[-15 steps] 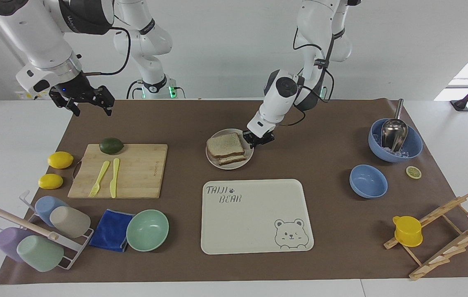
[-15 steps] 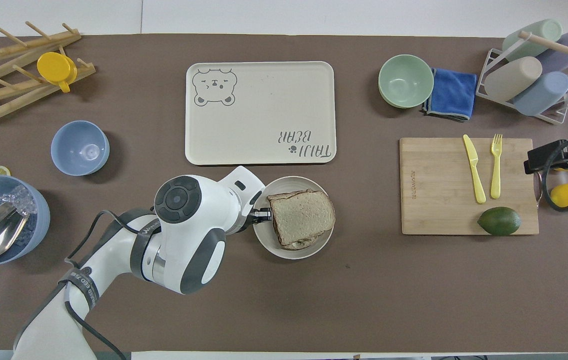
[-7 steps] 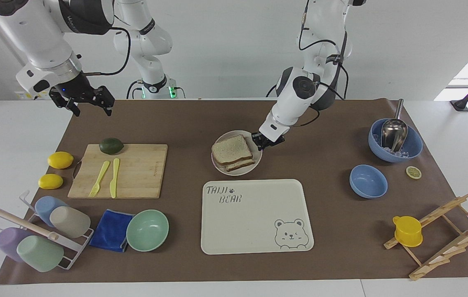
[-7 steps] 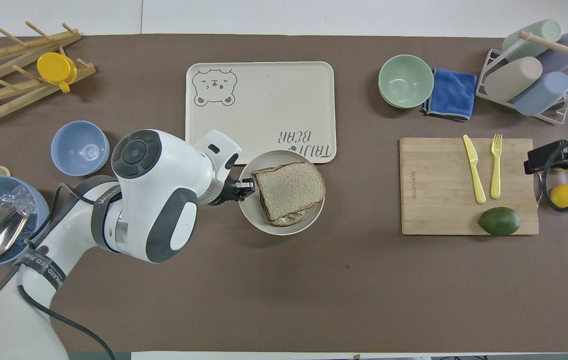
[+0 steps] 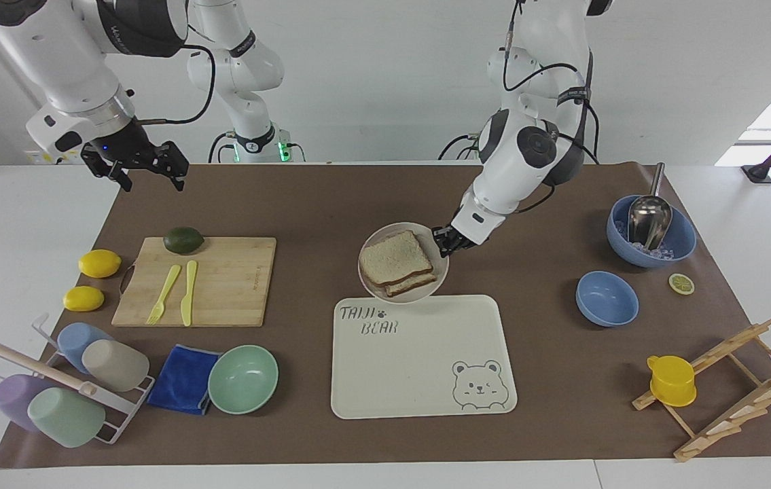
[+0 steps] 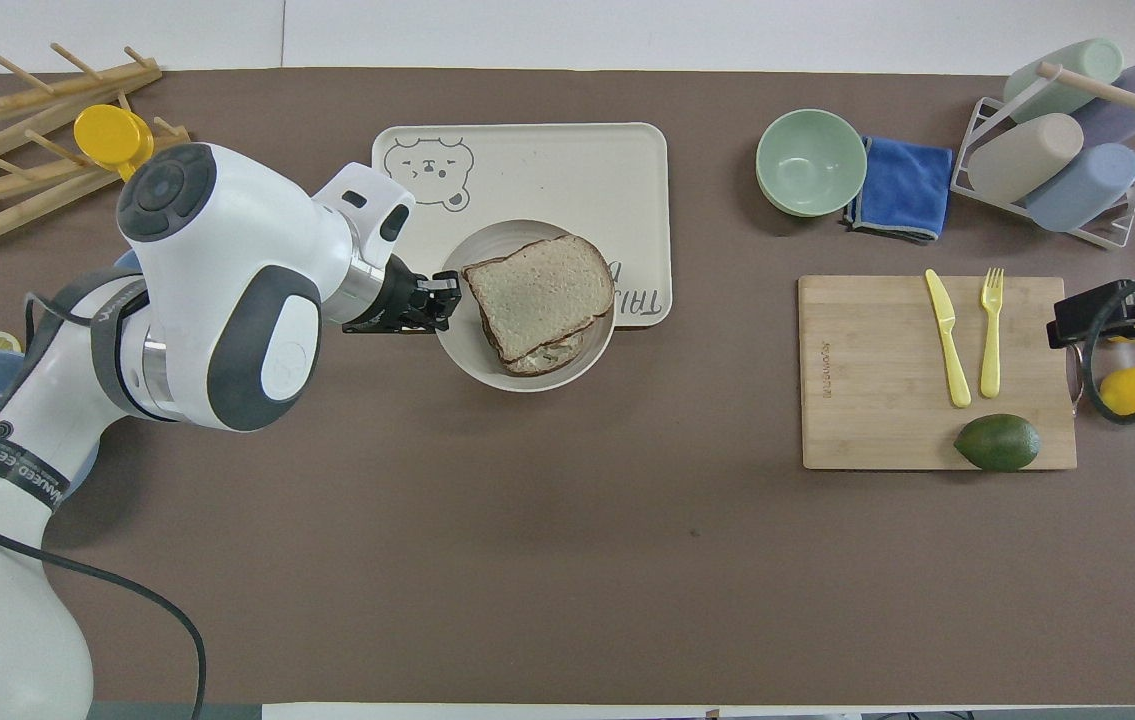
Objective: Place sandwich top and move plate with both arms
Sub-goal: 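Slide the plate with the left gripper onto the bear-print tray, then open the left gripper to release the plate on the tray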
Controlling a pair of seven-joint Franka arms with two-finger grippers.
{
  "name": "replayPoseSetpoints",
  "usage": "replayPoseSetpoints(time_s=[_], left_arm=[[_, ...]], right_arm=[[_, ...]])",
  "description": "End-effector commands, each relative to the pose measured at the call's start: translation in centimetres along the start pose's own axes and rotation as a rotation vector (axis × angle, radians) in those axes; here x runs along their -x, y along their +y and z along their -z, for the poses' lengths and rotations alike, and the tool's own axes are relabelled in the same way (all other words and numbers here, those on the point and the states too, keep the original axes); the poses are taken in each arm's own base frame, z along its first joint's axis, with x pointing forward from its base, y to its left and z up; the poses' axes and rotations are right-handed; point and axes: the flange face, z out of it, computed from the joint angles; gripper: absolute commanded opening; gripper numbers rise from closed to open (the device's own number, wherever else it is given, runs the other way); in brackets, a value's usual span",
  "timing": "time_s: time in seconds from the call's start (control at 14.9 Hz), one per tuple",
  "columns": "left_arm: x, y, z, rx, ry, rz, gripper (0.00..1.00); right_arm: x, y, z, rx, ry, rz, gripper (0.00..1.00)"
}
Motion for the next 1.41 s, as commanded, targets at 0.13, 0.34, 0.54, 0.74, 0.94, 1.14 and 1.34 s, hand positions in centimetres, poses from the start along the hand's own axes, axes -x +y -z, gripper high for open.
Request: replayPoseSetpoints(time_s=[0.13,0.34,0.54,0.74,0.94,1.14,1.34], left_arm=[[-4.6,1.5,-0.6,0.033,0.001,0.022,0.00],[-7.1,1.3,-3.0,0.010,-0.013,0.029,0.00],[-8.7,0.2,-4.6,0.010,-0.002,0.051,0.00],[-9.4,0.0,-6.0,0.013,0.031,0.054,0.00],[-9.7,0.1,-5.8,0.026,0.062,0.056,0.00],[-9.8,0.1,-6.2,0.033,0.082,0.055,0.00],[-9.6,-0.2,-7.1,0.030,0.092,0.053,0.00]], right_arm=[[0.1,0.0,0.0,0.004,-0.007,-0.021,1.00],[0.1,0.0,0.0,0.004,-0.006,-0.020,1.00],[0.1,0.0,0.0,0.004,-0.007,-0.021,1.00],[0.1,0.1,0.0,0.004,-0.007,-0.021,1.00],[0.1,0.1,0.0,0.004,-0.007,-0.023,1.00],[0.1,0.0,0.0,0.004,-0.007,-0.021,1.00],[0.1,0.1,0.0,0.004,-0.007,-0.023,1.00]])
